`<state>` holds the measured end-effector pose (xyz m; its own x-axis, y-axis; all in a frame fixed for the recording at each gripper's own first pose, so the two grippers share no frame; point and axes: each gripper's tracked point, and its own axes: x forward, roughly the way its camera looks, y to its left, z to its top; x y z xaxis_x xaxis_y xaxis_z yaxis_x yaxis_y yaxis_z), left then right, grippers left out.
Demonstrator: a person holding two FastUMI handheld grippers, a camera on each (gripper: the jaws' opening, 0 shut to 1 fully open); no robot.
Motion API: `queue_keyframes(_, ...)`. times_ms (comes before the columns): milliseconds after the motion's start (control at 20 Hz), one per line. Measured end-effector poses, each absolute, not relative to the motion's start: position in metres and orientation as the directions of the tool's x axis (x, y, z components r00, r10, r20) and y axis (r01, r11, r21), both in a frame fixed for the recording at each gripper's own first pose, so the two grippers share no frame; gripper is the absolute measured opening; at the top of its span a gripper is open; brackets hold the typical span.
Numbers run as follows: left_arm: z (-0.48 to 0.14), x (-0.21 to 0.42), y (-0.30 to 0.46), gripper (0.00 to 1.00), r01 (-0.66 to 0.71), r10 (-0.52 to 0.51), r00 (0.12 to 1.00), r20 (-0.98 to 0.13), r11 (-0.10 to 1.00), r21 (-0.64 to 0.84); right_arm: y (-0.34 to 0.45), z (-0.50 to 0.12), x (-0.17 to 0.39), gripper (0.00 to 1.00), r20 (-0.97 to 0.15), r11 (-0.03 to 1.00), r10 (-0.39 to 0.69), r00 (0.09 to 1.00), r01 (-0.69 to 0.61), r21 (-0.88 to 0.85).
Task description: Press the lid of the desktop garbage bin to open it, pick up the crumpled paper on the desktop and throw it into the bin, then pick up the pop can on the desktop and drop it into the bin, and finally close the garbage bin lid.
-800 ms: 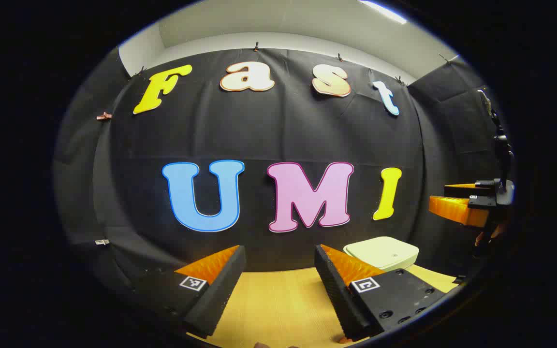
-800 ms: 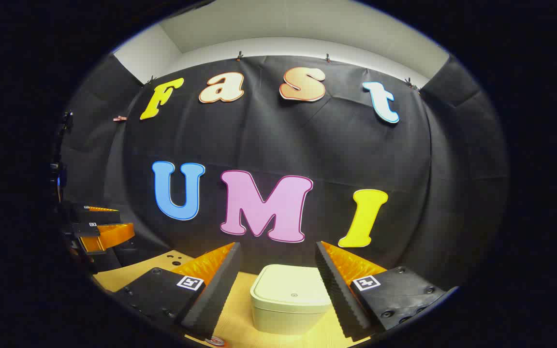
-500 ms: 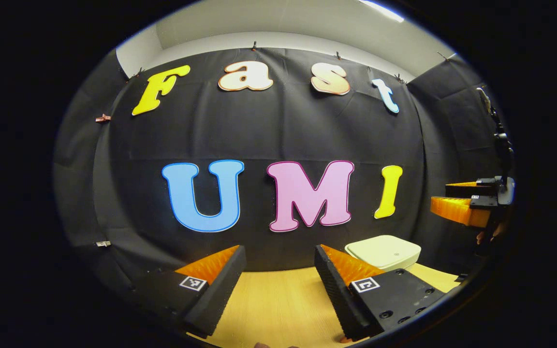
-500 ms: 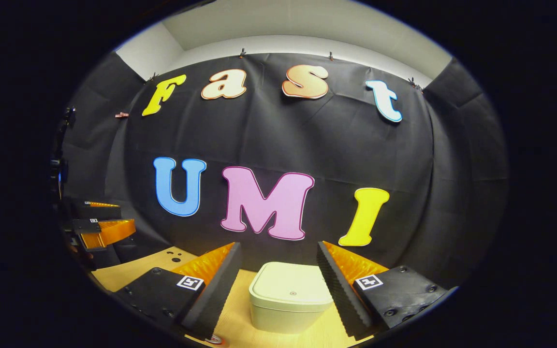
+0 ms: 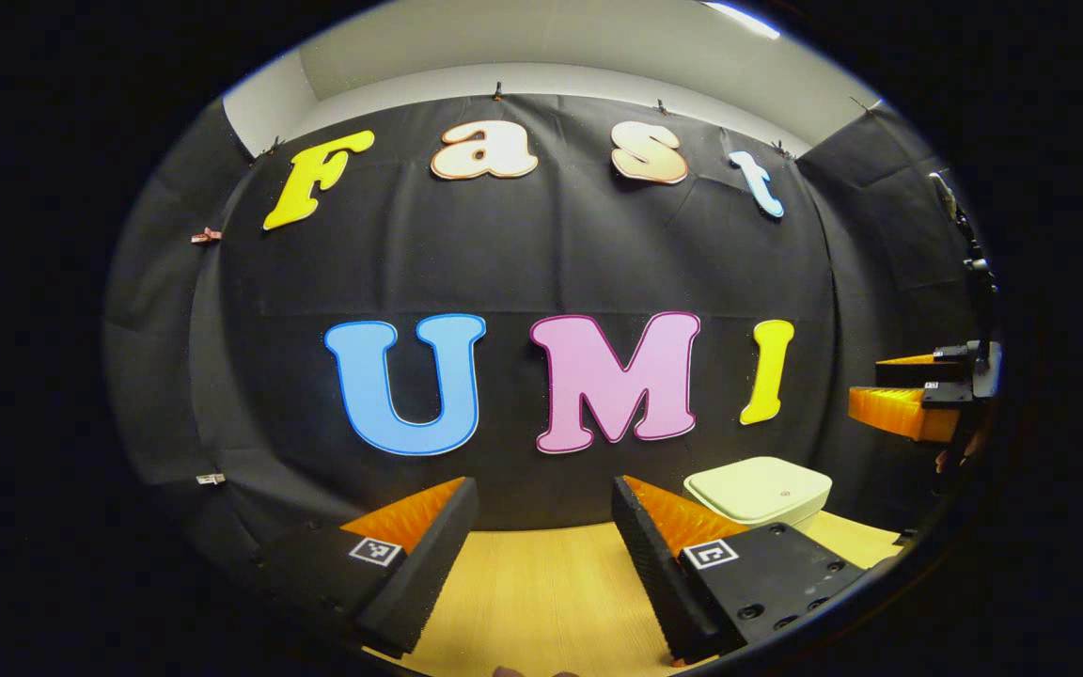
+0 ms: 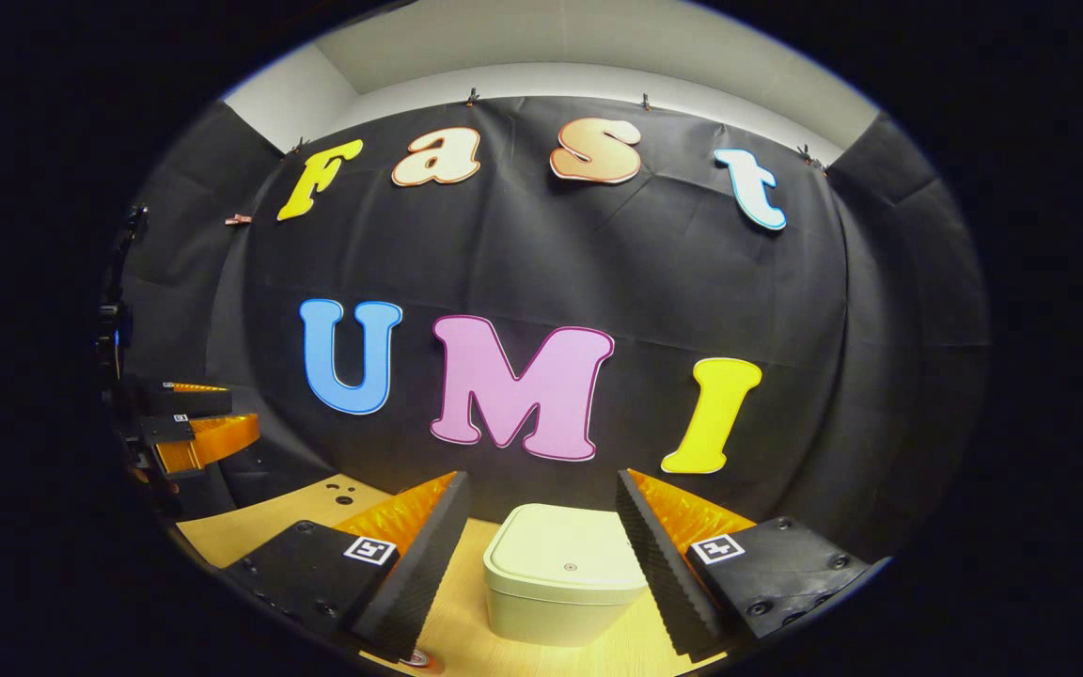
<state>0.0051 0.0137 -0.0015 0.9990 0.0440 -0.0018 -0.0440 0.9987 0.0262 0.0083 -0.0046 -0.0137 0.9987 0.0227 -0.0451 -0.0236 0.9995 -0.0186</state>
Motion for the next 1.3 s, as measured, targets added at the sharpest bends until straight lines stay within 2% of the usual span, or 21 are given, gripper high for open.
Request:
queue_keyframes(250,-0.003,0.002,0.018,0.94,-0.065,0.065,0.998,-0.007,0.997,0.036,-0.012,-0.025,0.022,0.97,-0.097,0.999,0.030,0.995,-0.033,-0.034)
queue_keyframes(300,-0.004,0.001,0.019,0.94,-0.068,0.068,0.998,-0.007,0.997,0.039,-0.013,-0.027,0.025,0.94,-0.107,0.999,0.028,0.994,-0.032,-0.034)
queue_keyframes(450,-0.004,-0.001,0.021,0.94,-0.077,0.077,0.997,-0.007,0.996,0.041,-0.017,-0.034,0.032,0.18,-0.135,0.999,0.028,0.990,-0.034,-0.037)
queue_keyframes(550,-0.004,-0.002,0.021,0.94,-0.081,0.081,0.997,-0.007,0.996,0.037,-0.020,-0.034,0.043,0.05,-0.115,0.999,0.034,0.993,-0.036,-0.018)
queue_keyframes(650,-0.005,-0.003,0.022,0.94,-0.087,0.088,0.996,-0.008,0.995,0.041,-0.034,-0.037,0.053,0.05,-0.122,1.000,0.003,0.993,-0.005,-0.009)
queue_keyframes(800,-0.007,-0.005,0.023,0.94,-0.091,0.092,0.996,-0.012,0.995,0.044,-0.034,-0.085,0.075,0.05,-0.310,0.998,0.044,0.950,-0.027,0.061)
queue_keyframes(900,-0.008,-0.007,0.025,0.94,-0.096,0.096,0.995,-0.013,0.994,0.048,-0.031,-0.116,0.085,0.06,-0.396,0.995,0.066,0.916,-0.031,0.094)
queue_keyframes(1300,-0.016,-0.004,0.030,0.94,-0.111,0.112,0.993,-0.031,0.993,0.046,-0.037,-0.178,0.103,0.05,-0.501,0.998,0.056,0.864,-0.033,0.054)
